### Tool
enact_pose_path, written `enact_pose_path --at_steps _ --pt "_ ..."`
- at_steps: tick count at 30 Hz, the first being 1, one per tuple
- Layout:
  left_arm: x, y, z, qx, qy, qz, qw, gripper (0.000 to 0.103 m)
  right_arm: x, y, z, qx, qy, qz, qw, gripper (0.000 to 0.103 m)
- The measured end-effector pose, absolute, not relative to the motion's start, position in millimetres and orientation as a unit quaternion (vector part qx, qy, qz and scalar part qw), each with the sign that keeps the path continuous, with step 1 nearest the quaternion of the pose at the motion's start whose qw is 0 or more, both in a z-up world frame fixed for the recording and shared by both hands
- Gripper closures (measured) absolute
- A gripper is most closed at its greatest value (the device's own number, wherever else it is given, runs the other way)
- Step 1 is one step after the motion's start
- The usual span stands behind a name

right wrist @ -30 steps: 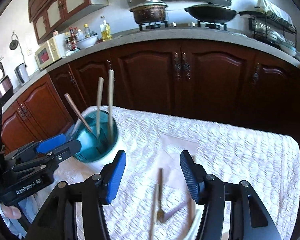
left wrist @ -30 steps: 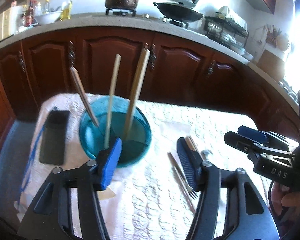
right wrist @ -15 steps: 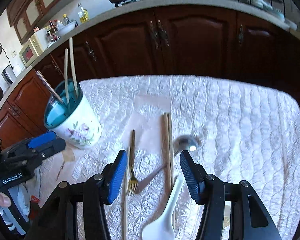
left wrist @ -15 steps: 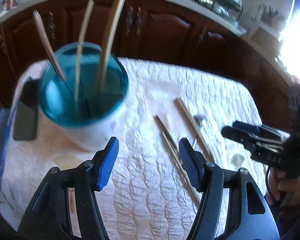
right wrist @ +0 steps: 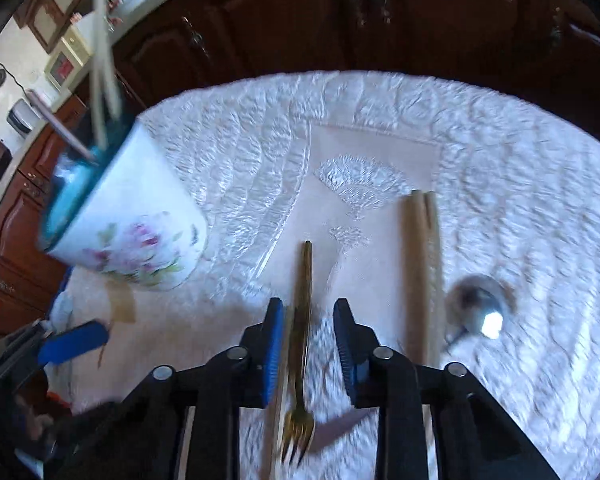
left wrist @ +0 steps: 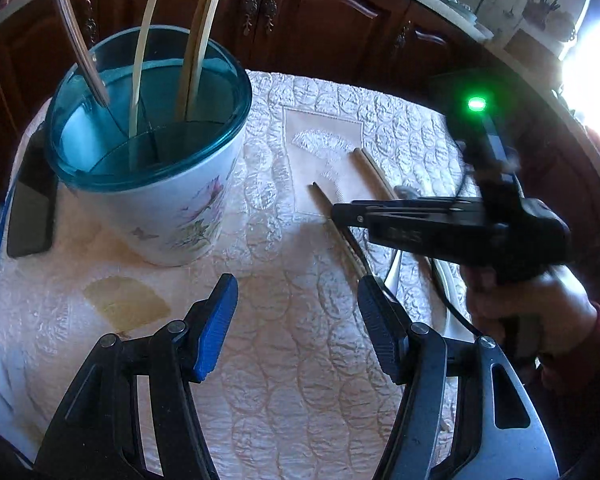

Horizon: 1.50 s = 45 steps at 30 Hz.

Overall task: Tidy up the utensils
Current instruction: 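Grasp the gold fork with the right gripper while the left gripper grasps a chopstick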

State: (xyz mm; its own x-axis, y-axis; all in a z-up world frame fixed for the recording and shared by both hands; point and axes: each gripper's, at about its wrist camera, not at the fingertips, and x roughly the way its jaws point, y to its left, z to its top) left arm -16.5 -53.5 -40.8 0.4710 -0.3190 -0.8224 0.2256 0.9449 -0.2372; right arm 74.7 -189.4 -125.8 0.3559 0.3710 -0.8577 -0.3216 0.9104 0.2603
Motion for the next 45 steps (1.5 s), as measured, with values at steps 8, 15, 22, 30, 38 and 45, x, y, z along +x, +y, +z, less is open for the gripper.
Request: enact_pose_path --at_steps 8,15,22,30,38,45 --pt "0 -62 -50 -0.052 0.501 -0.166 0.848 0.041 75 -204 -130 0.011 0.543 0.2 0.816 0.096" --pt "25 -87 -69 -0.064 0.523 -0.181 0.831 0.051 76 -239 -138 0.064 0.557 0.192 0.805 0.096" --pt "49 -105 -95 -0.07 0.55 -0.171 0.814 0.076 82 -261 -130 0.087 0.562 0.187 0.801 0.096" --pt "41 -91 -93 -0.065 0.548 -0.175 0.816 0.095 93 -259 -128 0.085 0.565 0.189 0.799 0.096" --pt "20 -61 -73 -0.078 0.53 -0.173 0.826 0.098 105 -234 -127 0.032 0.56 0.18 0.808 0.09" --pt "2 -43 -45 -0.088 0.502 -0.177 0.842 0.098 74 -226 -90 0.023 0.513 0.217 0.83 0.097"
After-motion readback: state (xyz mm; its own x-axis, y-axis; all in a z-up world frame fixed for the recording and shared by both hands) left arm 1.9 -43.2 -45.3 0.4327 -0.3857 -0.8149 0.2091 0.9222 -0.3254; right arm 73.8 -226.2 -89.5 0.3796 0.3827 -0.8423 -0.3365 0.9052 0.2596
